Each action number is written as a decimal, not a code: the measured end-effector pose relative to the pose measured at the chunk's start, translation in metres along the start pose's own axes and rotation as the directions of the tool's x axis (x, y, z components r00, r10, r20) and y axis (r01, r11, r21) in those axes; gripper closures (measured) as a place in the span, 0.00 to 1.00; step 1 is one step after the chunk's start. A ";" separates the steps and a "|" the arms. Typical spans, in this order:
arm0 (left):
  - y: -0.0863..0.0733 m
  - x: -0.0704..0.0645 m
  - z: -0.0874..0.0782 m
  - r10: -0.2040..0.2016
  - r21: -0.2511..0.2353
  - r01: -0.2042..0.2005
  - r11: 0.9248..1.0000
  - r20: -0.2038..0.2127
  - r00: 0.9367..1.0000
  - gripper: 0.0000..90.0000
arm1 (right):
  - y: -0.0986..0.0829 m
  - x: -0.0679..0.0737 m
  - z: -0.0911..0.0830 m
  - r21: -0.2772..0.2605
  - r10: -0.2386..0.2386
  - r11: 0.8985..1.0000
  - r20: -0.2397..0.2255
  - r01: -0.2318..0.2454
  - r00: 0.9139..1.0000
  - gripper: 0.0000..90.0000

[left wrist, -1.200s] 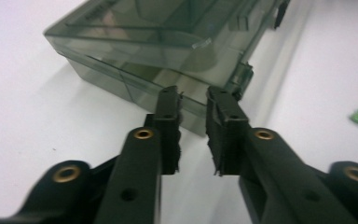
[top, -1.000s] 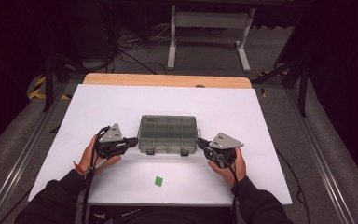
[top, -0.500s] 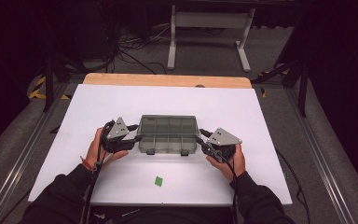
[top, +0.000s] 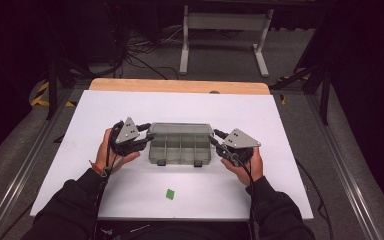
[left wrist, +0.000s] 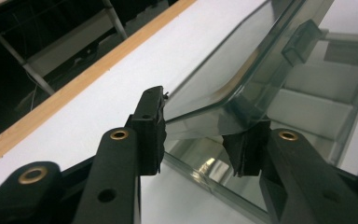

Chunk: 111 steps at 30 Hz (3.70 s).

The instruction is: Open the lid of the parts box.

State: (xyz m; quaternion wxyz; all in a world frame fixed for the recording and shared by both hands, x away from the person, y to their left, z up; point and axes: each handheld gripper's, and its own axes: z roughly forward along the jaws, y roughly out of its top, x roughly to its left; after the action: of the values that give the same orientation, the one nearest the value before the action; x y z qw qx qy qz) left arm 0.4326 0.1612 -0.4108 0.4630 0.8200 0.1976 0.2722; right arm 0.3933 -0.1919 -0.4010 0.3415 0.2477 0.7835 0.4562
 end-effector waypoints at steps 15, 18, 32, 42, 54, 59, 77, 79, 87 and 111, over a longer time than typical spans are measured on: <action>0.012 0.022 0.011 -0.041 -0.046 0.041 0.998 0.008 0.999 0.75 | 0.020 -0.025 0.015 -0.010 0.100 0.995 -0.016 -0.100 0.995 0.83; 0.012 0.025 0.013 -0.052 -0.054 0.052 0.997 0.008 0.999 0.75 | 0.022 -0.028 0.018 -0.016 0.112 0.994 -0.015 -0.112 0.994 0.83; 0.007 0.034 0.037 -0.143 -0.045 0.141 0.989 -0.034 0.989 0.73 | 0.013 -0.043 0.045 -0.041 0.230 0.972 0.008 -0.229 0.973 0.84; -0.003 0.039 0.050 -0.214 -0.027 0.213 0.977 -0.047 0.976 0.76 | -0.008 -0.047 0.068 -0.031 0.332 0.943 0.020 -0.331 0.943 0.88; -0.012 0.042 0.063 -0.239 0.002 0.240 0.971 -0.064 0.969 0.78 | -0.017 -0.044 0.081 0.008 0.297 0.954 0.087 -0.299 0.951 0.92; -0.014 0.043 0.066 -0.237 0.014 0.238 0.971 -0.068 0.969 0.78 | -0.019 -0.043 0.083 0.015 0.296 0.954 0.095 -0.299 0.950 0.92; -0.020 0.042 0.075 -0.235 0.072 0.242 0.968 -0.085 0.968 0.77 | -0.026 -0.042 0.093 0.084 0.289 0.951 0.107 -0.299 0.951 0.90; -0.020 0.042 0.076 -0.238 0.075 0.245 0.967 -0.087 0.967 0.77 | -0.027 -0.042 0.094 0.094 0.293 0.949 0.105 -0.302 0.950 0.90; -0.022 0.041 0.079 -0.245 0.087 0.253 0.964 -0.091 0.965 0.75 | -0.029 -0.042 0.096 0.109 0.294 0.946 0.103 -0.305 0.950 0.88; -0.024 0.043 0.078 -0.259 0.095 0.268 0.959 -0.103 0.960 0.75 | -0.031 -0.043 0.096 0.107 0.310 0.941 0.101 -0.321 0.945 0.87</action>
State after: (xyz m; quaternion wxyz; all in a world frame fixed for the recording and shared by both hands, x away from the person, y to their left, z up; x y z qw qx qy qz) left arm 0.5136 0.1470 -0.4536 0.4408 0.7971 0.3402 0.2336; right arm 0.4913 -0.1839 -0.4485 0.2805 0.4091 0.7452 0.4457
